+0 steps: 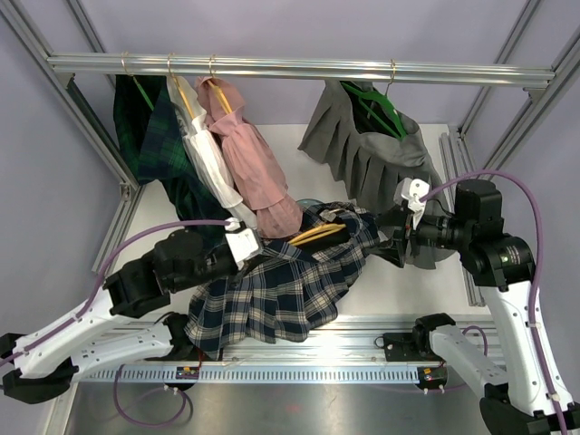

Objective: Remove the skirt from the hanger

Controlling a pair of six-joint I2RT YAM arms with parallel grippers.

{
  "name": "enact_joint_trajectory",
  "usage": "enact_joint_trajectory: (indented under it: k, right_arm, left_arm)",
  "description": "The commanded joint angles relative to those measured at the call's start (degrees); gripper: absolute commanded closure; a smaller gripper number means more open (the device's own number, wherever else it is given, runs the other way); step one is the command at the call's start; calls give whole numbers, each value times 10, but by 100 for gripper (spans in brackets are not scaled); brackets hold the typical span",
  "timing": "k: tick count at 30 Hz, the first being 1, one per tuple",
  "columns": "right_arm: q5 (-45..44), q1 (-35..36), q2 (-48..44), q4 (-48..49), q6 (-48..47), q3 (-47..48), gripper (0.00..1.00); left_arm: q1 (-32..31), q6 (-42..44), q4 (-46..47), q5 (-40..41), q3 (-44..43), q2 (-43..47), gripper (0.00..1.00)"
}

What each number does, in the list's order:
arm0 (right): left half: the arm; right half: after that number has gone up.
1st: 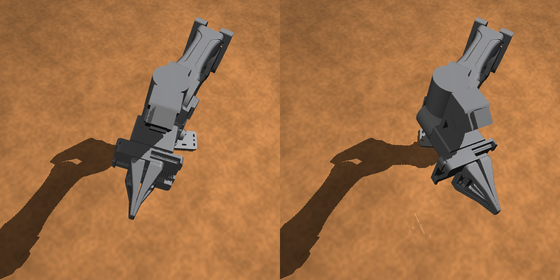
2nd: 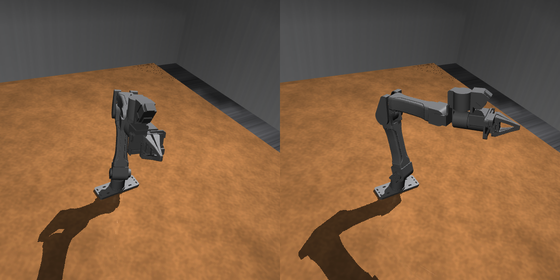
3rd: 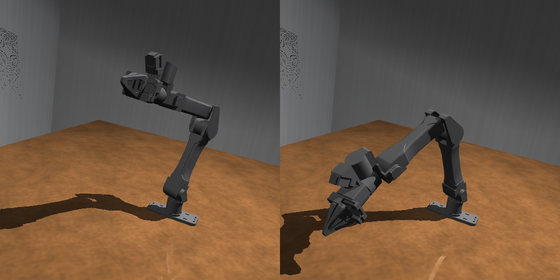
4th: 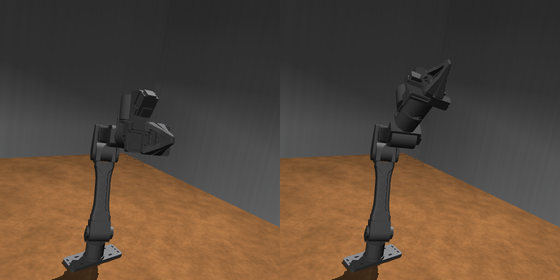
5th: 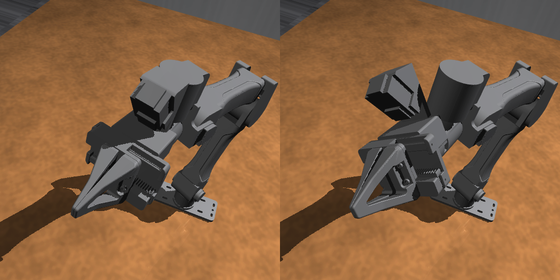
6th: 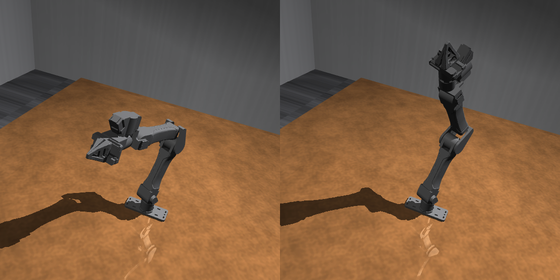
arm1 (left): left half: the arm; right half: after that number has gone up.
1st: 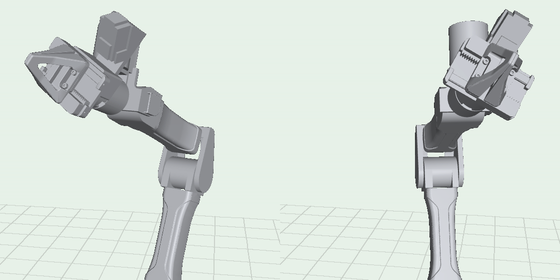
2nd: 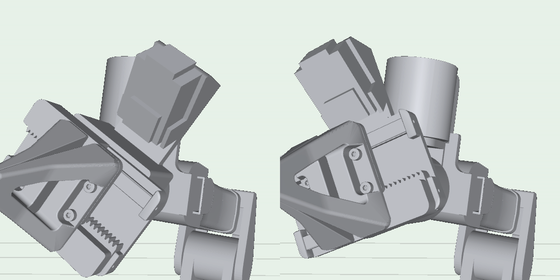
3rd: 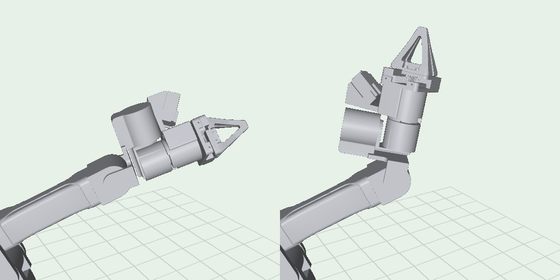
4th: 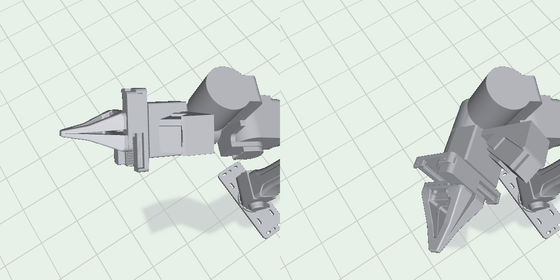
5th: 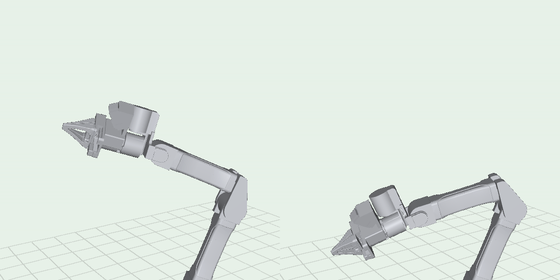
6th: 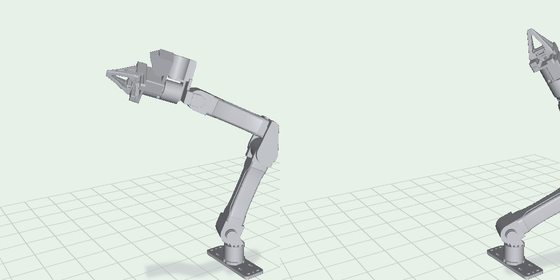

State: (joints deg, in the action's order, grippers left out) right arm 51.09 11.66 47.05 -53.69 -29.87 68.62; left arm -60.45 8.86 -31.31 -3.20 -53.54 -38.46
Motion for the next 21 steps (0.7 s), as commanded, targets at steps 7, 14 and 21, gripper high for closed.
enact_joint_trajectory:
  k: [7, 14, 21]
  right_arm:
    - [224, -1, 80, 46, -154, 21, 9]
    - [244, 36, 129, 57, -175, 31, 14]
    - [232, 76, 131, 20, -183, 25, 20]
  left_arm:
    - [0, 80, 48, -118, -36, -17, 100]
    - [-2, 61, 100, -146, -33, -32, 100]
    - [-1, 54, 117, -122, -29, -37, 100]
